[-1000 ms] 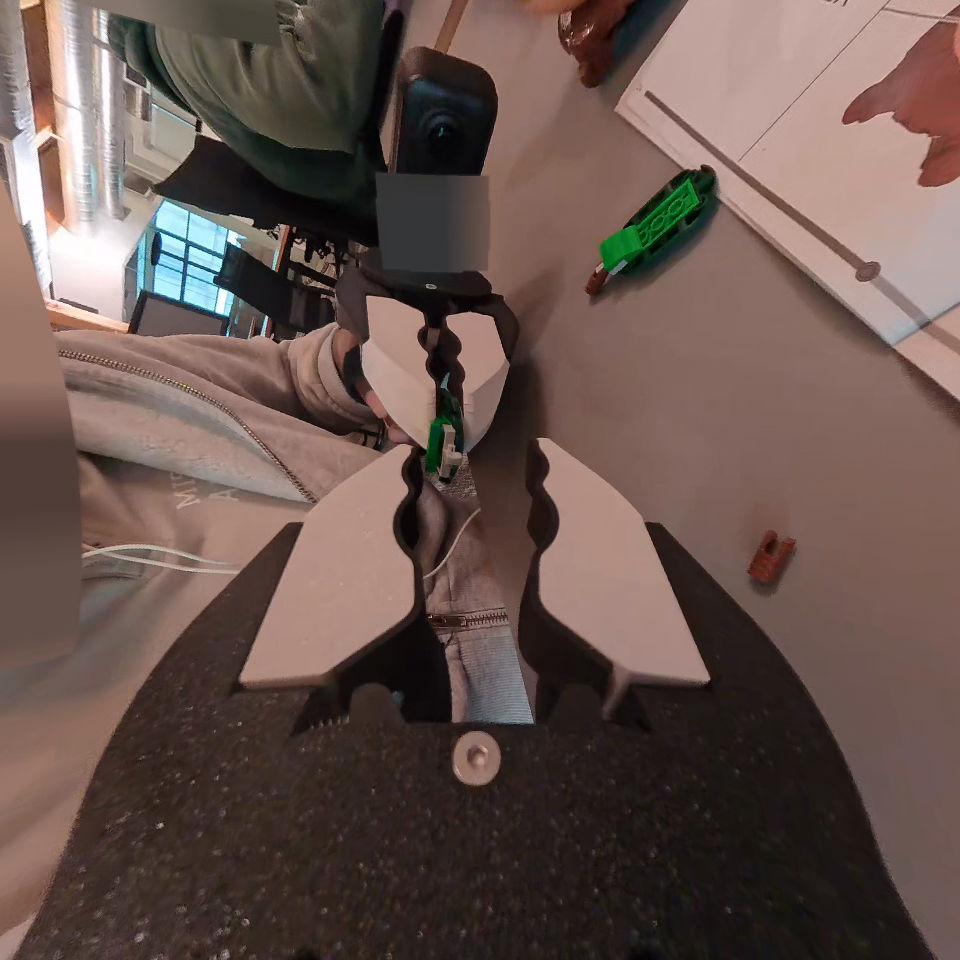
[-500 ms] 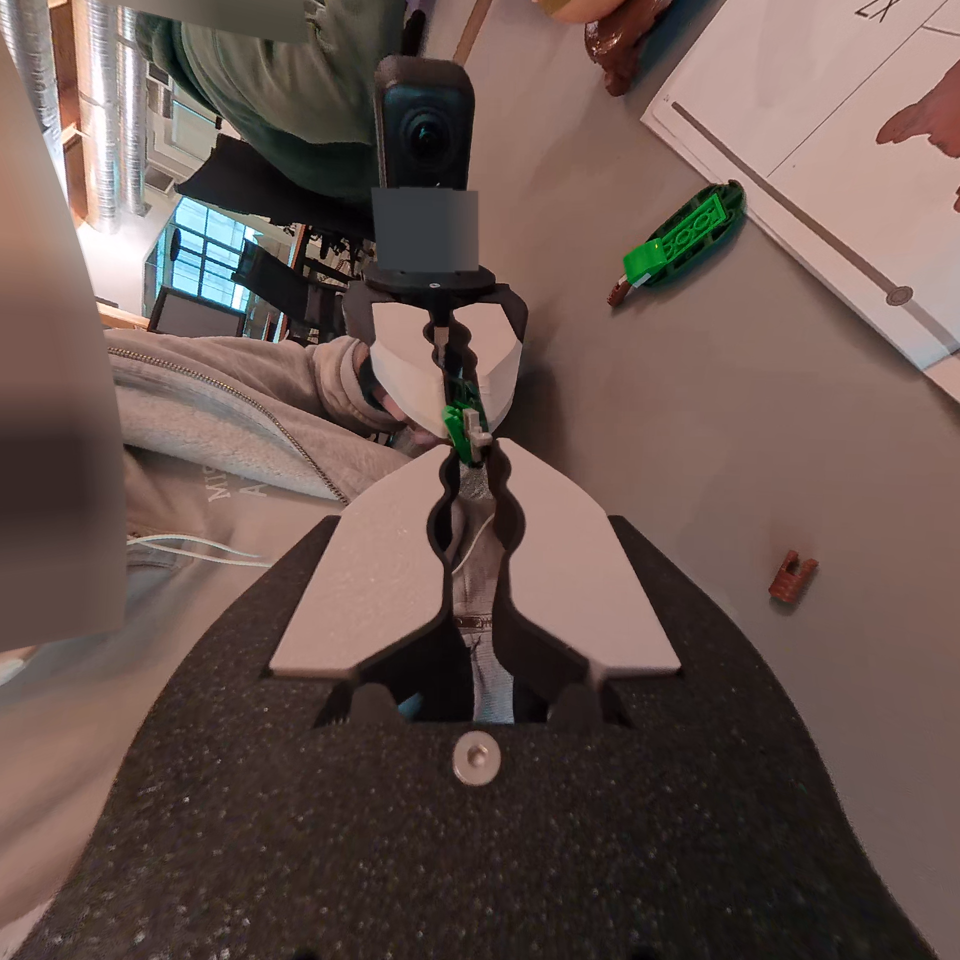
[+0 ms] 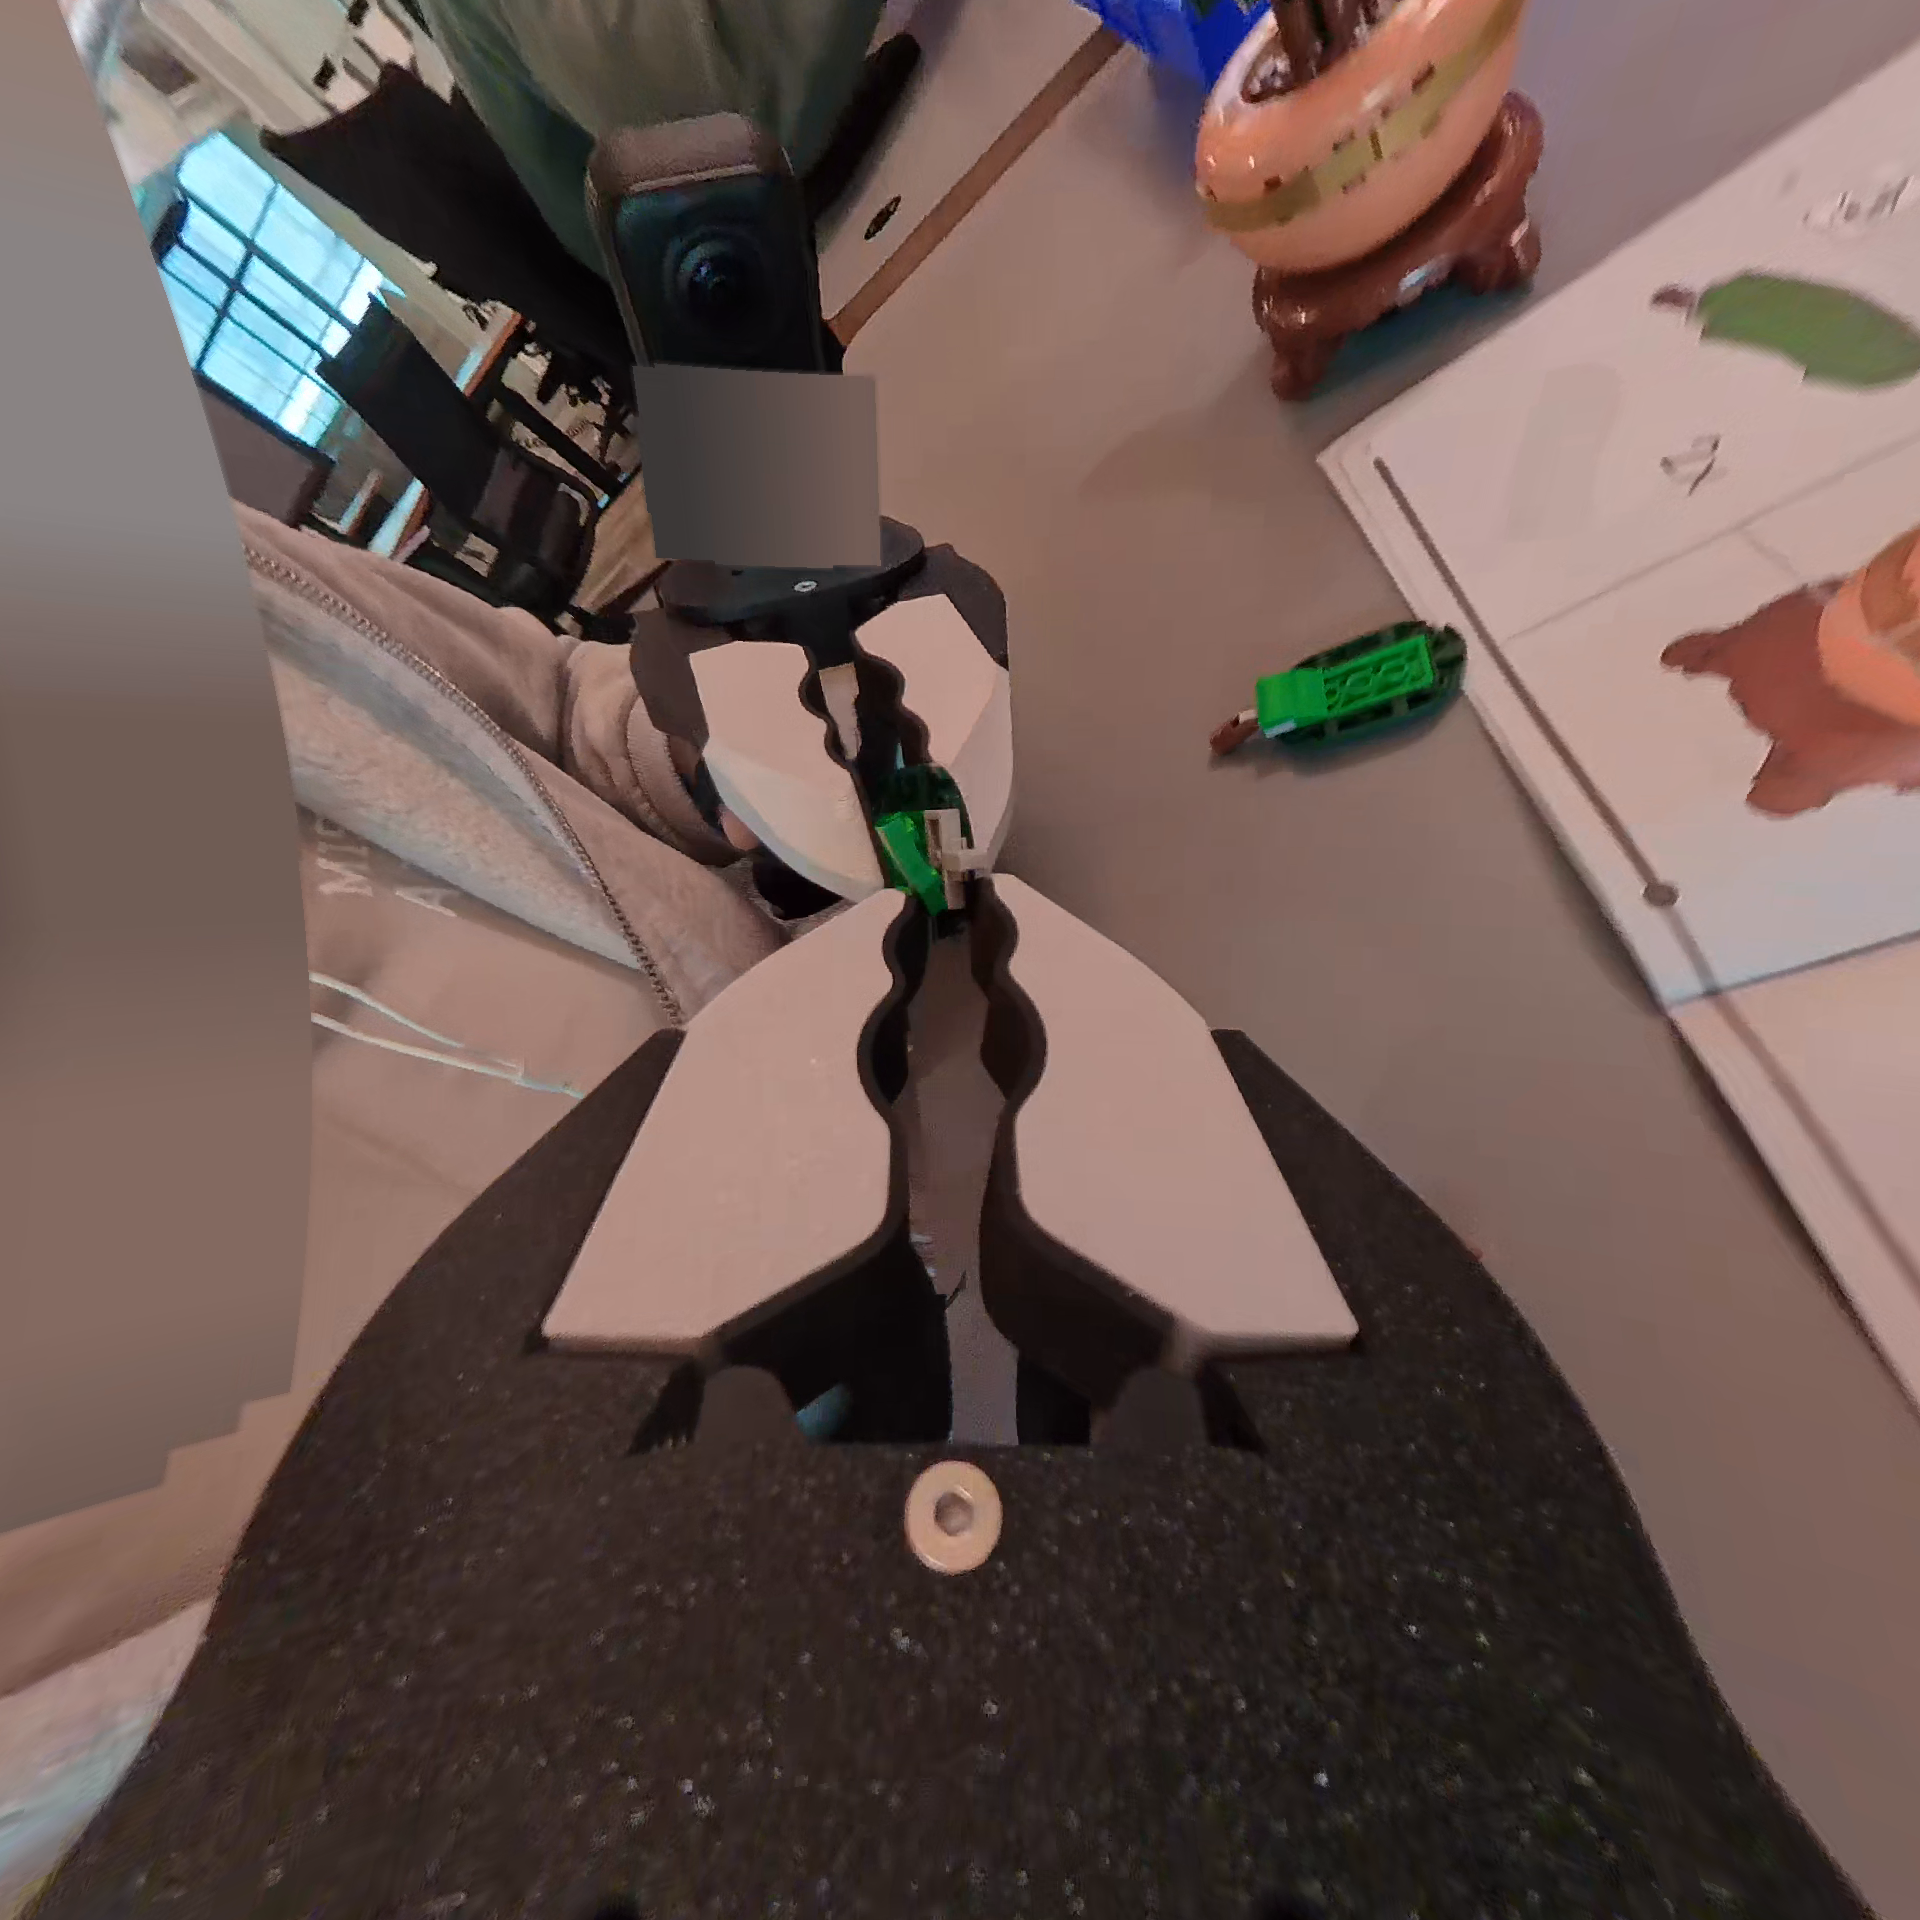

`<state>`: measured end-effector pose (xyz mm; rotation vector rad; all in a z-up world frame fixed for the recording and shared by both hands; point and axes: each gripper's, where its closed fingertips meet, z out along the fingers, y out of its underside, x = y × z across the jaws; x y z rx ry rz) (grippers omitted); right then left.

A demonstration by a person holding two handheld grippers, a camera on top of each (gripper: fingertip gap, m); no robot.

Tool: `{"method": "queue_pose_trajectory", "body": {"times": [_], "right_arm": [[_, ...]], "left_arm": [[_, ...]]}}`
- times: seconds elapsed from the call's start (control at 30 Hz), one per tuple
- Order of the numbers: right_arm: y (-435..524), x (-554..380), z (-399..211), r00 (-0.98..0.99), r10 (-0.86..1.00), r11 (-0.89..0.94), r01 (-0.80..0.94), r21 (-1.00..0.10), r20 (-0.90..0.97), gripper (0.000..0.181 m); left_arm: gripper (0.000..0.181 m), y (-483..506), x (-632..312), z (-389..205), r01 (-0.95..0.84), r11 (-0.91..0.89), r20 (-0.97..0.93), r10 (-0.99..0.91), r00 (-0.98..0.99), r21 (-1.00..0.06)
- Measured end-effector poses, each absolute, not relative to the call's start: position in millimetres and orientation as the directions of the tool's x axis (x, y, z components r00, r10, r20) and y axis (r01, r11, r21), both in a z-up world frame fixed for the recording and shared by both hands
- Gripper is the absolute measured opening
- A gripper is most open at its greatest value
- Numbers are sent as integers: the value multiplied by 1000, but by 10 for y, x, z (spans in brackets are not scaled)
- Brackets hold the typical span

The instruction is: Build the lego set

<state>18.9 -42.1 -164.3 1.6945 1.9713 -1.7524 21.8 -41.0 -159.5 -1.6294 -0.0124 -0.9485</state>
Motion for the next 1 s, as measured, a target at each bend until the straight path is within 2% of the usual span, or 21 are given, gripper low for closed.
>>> {"method": "queue_pose_trajectory", "body": {"times": [0.13,0.4,0.43,0.5,0.67,1.0], "right_arm": [[-428,186,-1609,-469,723,-131,629,-767,-508,9],[-443,181,-1632,-461,737,-125,627,-769,-495,8],[-458,185,-1636,-466,739,-115,624,-773,-486,8],[-462,180,-1617,-470,745,-111,612,-783,-473,8],[-474,197,-1554,-495,732,-121,581,-805,-467,9],[-581,245,-1369,-614,714,-69,417,-906,-336,12]], "left_arm": [[15,-376,158,-1557,450,-240,509,-446,736,-860],[34,-382,187,-1494,491,-217,531,-471,704,-844],[31,-380,175,-1468,508,-204,539,-474,697,-837],[15,-385,175,-1421,524,-183,539,-492,684,-832],[14,-401,188,-1379,499,-157,502,-514,695,-852],[9,-515,242,-1208,471,-62,409,-604,685,-880]]}}
